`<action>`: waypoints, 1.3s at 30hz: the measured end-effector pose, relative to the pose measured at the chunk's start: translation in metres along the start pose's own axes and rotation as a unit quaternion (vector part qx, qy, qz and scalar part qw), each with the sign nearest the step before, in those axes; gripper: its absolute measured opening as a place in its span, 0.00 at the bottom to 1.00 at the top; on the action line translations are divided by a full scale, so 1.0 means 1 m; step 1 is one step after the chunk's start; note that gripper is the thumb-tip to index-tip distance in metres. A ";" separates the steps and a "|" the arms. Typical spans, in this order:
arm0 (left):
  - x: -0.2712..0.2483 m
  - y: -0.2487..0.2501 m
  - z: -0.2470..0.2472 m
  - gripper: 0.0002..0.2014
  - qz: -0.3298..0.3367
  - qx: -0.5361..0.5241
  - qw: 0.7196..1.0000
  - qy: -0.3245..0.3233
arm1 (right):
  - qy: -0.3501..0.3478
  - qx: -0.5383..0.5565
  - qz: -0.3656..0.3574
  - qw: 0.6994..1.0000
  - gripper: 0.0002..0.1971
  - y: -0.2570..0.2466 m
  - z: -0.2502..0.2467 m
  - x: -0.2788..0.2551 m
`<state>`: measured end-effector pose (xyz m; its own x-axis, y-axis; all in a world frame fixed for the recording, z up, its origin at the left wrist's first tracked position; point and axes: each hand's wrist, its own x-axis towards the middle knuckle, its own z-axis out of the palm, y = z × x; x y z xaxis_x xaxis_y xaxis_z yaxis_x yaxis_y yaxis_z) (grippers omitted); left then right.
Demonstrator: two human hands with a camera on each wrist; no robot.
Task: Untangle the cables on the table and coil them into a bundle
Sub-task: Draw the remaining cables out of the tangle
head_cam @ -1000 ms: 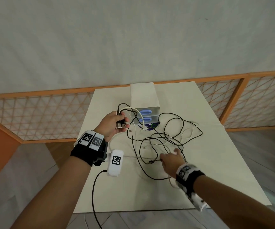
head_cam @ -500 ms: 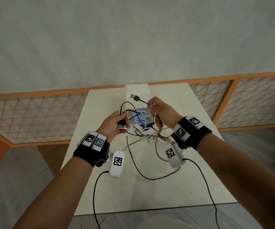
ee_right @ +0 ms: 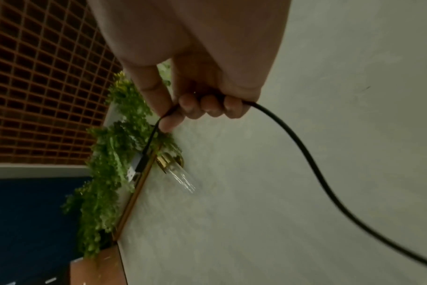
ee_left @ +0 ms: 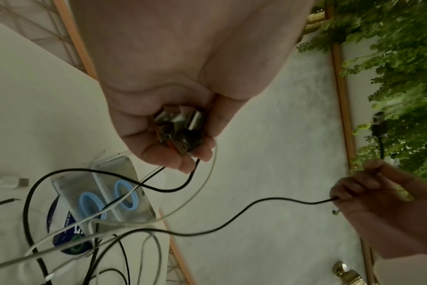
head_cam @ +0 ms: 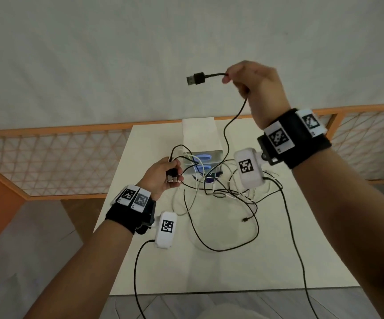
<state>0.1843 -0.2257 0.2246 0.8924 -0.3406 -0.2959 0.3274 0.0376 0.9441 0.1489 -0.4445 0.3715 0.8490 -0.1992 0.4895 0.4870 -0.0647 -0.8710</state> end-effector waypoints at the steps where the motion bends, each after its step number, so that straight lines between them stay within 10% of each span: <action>1: -0.001 0.000 0.000 0.10 0.000 0.000 1.000 0.000 | -0.009 0.015 0.000 1.000 0.15 -0.003 -0.001 0.000; 5: -0.005 -0.002 0.000 0.09 -0.005 0.007 1.000 -0.010 | -0.141 -0.111 0.065 0.982 0.12 0.020 0.008 -0.016; 10: -0.013 -0.002 0.010 0.08 -0.010 0.018 0.999 -0.025 | -0.325 -0.347 0.130 0.870 0.09 0.074 0.029 -0.042; 19: -0.019 -0.007 0.030 0.13 0.045 0.004 0.999 -0.024 | -0.239 -0.340 0.070 0.907 0.13 0.097 0.040 -0.049; 26: -0.020 0.032 0.026 0.13 0.144 -0.065 0.987 0.003 | -0.184 -0.245 0.237 0.922 0.06 0.162 0.001 -0.087; 31: -0.020 0.075 0.010 0.14 0.192 -0.176 0.966 -0.001 | -0.258 -0.395 0.462 0.751 0.10 0.237 -0.039 -0.160; 35: -0.017 0.067 0.008 0.13 0.174 -0.058 0.983 0.012 | -0.076 -0.311 0.480 0.817 0.21 0.224 -0.055 -0.107; 39: -0.013 0.051 0.014 0.14 0.150 -0.001 0.988 0.031 | 0.094 -0.389 0.256 0.880 0.18 0.137 -0.067 -0.021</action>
<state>0.1850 -0.2329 0.2791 0.9668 -0.2555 -0.0107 0.0455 0.1307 0.9904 0.1837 -0.5145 0.2391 0.8317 -0.5504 0.0729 -0.2996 -0.5555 -0.7757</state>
